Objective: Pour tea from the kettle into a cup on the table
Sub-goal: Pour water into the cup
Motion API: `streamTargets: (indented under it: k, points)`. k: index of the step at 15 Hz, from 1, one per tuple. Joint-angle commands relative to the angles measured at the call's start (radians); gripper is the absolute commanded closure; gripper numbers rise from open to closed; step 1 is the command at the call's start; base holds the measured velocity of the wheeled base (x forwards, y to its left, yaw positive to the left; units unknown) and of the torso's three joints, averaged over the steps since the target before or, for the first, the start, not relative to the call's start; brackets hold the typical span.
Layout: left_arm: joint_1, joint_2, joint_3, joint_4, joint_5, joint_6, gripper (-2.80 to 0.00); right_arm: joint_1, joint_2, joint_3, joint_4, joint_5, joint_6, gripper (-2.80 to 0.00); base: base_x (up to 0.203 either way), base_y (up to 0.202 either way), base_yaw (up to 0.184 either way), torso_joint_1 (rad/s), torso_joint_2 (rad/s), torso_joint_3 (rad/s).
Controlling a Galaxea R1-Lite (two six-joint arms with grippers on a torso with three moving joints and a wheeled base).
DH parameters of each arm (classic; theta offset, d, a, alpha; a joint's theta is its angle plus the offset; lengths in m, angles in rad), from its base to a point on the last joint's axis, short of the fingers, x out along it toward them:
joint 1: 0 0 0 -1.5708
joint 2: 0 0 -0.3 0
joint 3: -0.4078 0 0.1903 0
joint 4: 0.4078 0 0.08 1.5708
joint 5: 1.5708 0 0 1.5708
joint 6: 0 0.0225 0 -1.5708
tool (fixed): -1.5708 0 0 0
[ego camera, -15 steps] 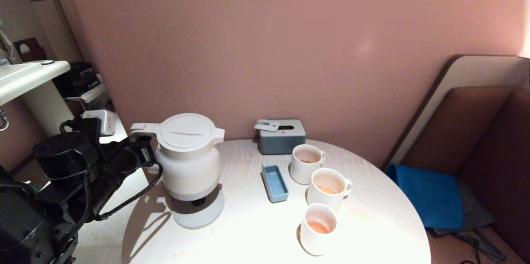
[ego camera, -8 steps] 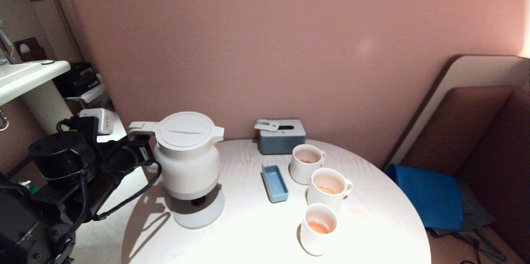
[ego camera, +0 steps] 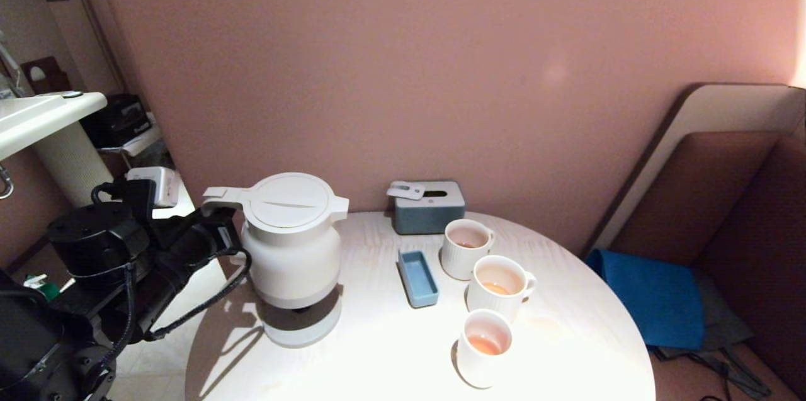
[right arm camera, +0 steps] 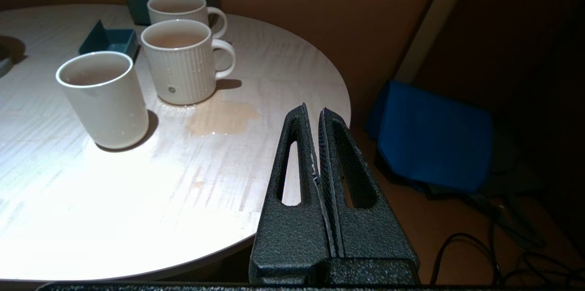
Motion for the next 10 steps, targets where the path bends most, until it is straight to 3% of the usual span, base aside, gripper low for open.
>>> streamTargets:
  k: [1, 5, 8, 10]
  points:
    - [-0.047, -0.031, 0.003, 0.021, 0.008, -0.001, 0.0, 0.0, 0.001, 0.0, 0.0, 0.001, -0.001, 0.0, 0.0, 0.0, 0.0, 0.0, 0.0, 0.0]
    - [-0.129, -0.115, -0.036, 0.188, 0.027, 0.007, 0.0, -0.001, 0.001, 0.0, 0.0, 0.001, -0.001, 0.0, 0.0, 0.0, 0.0, 0.0, 0.0, 0.0]
    - [-0.2, -0.114, -0.041, 0.208, 0.048, 0.018, 0.0, 0.0, 0.001, 0.0, 0.0, 0.001, -0.001, 0.0, 0.0, 0.0, 0.0, 0.0, 0.0, 0.0]
    - [-0.25, -0.106, -0.041, 0.208, 0.085, 0.066, 0.0, 0.0, 0.001, 0.0, 0.0, 0.001, -0.001, 0.0, 0.0, 0.0, 0.0, 0.0, 0.0, 0.0]
